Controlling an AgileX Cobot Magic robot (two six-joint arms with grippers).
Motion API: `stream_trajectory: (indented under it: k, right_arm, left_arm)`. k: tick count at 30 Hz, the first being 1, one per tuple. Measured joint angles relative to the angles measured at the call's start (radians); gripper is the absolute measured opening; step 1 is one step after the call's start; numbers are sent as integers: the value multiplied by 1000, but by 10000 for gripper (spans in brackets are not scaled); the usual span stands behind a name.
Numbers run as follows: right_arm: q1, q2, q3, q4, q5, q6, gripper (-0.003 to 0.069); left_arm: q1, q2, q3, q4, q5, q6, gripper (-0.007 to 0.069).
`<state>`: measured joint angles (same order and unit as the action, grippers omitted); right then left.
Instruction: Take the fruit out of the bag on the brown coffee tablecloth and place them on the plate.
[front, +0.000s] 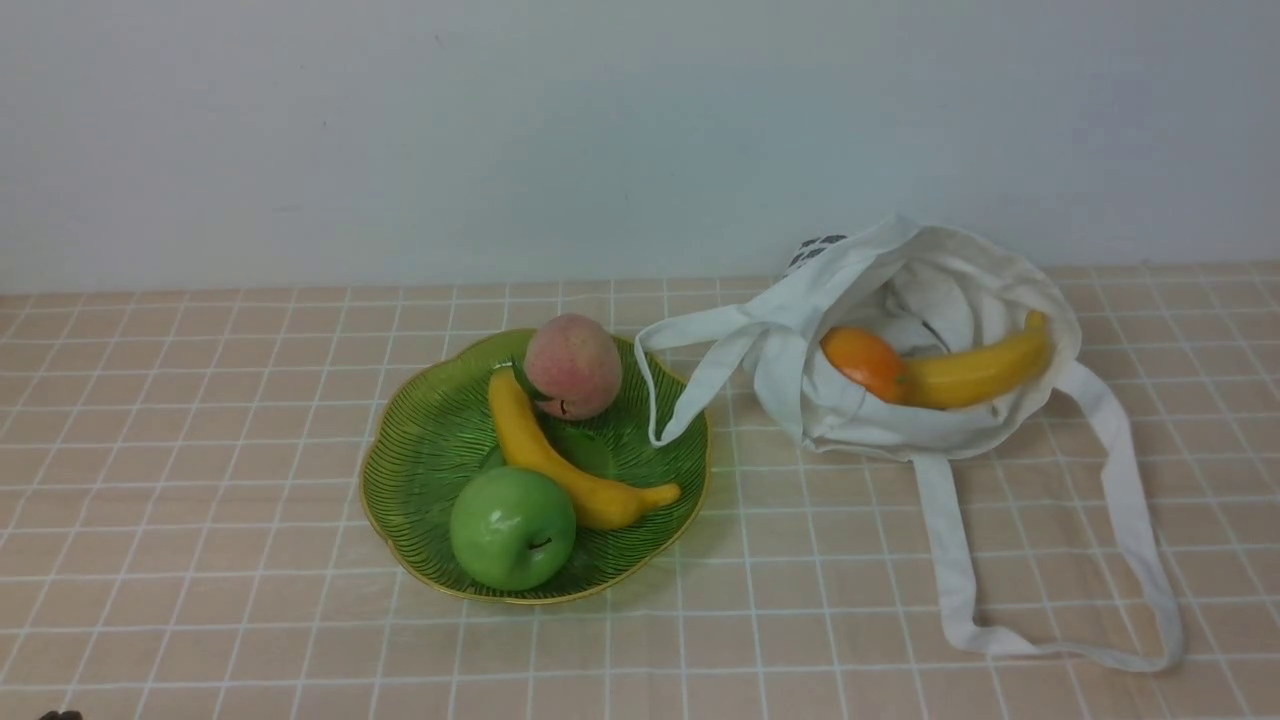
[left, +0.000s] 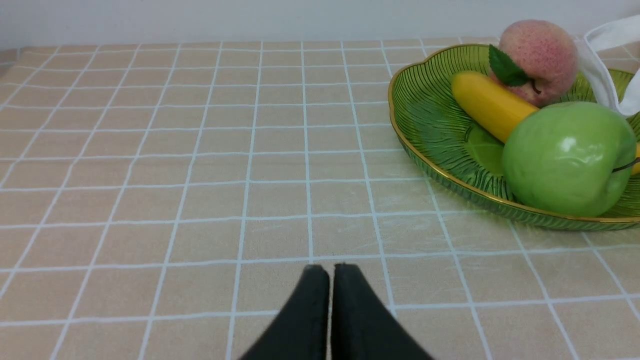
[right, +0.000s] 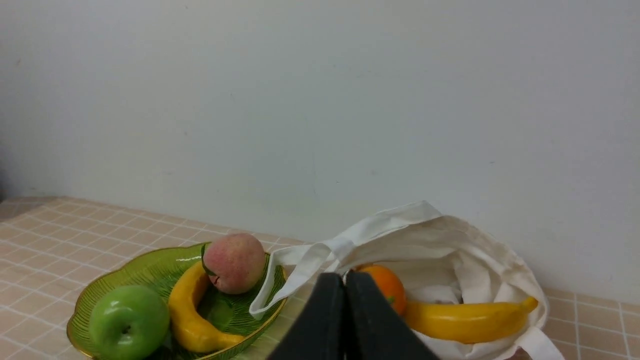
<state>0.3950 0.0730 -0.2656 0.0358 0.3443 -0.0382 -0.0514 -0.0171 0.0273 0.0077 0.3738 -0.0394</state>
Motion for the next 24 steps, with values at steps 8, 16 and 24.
stream_trajectory:
  k: [8,16,24]
  right_arm:
    - [-107,-55,46,-17,38,-44,-13]
    - [-324,-85,284,-24,53,-44,-13]
    - [-337,-86,285,-24,49,-45,-14]
  left_arm:
    - [0,0,0,0,0,0,-8]
    - [0,0,0,0,0,0,-8]
    - [0,0,0,0,0,0,-8]
